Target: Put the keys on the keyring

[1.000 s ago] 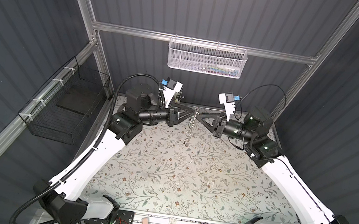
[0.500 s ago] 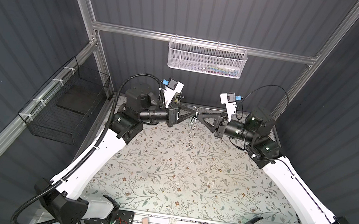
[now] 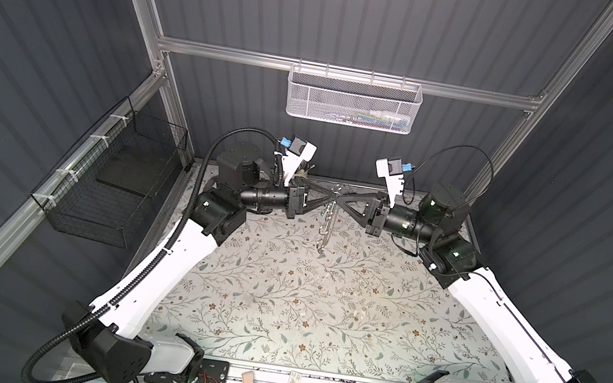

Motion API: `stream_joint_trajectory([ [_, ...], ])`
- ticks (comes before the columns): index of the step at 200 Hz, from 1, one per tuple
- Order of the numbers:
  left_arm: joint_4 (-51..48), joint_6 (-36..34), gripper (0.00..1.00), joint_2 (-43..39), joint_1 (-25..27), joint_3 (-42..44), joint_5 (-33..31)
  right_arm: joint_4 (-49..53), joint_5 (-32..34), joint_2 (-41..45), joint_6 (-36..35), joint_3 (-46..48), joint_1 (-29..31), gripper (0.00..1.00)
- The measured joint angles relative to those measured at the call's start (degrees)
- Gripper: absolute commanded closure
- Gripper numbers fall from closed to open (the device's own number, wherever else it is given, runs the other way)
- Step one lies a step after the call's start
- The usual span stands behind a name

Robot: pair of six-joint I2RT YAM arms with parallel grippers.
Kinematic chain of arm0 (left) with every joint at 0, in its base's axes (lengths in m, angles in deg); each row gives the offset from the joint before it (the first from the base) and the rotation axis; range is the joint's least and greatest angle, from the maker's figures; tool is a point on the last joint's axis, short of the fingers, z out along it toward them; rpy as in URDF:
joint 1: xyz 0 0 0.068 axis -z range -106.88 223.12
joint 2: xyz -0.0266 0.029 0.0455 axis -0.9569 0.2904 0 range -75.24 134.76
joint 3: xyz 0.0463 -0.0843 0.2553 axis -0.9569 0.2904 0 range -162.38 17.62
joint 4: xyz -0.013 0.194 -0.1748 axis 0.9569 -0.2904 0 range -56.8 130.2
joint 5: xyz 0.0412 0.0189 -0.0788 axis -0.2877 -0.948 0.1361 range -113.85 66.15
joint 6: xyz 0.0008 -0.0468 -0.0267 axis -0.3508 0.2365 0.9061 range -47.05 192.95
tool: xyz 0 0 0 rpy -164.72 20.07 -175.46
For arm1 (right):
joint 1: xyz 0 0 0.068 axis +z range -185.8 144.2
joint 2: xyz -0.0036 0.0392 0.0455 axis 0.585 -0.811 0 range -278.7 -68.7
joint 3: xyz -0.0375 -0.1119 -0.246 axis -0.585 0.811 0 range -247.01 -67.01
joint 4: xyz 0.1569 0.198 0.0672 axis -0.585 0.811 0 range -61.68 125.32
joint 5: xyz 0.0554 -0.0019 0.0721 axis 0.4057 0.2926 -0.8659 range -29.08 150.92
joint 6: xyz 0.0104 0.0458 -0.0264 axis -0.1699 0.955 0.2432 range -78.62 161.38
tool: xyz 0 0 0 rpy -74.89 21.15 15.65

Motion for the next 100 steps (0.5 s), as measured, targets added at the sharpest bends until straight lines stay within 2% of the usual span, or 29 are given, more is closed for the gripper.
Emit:
stream_joint_trajectory([
  [53, -4.2, -3.1, 1.00, 0.3, 0.0, -1.3, -0.6, 0.4, 0.0, 0.1, -1.1, 0.5, -0.2, 0.76],
  [100, -15.8, -11.3, 1.00, 2.9, 0.0, -8.5, -2.1, 5.5, 0.5, 1.6, -4.0, 1.9, -2.8, 0.73],
])
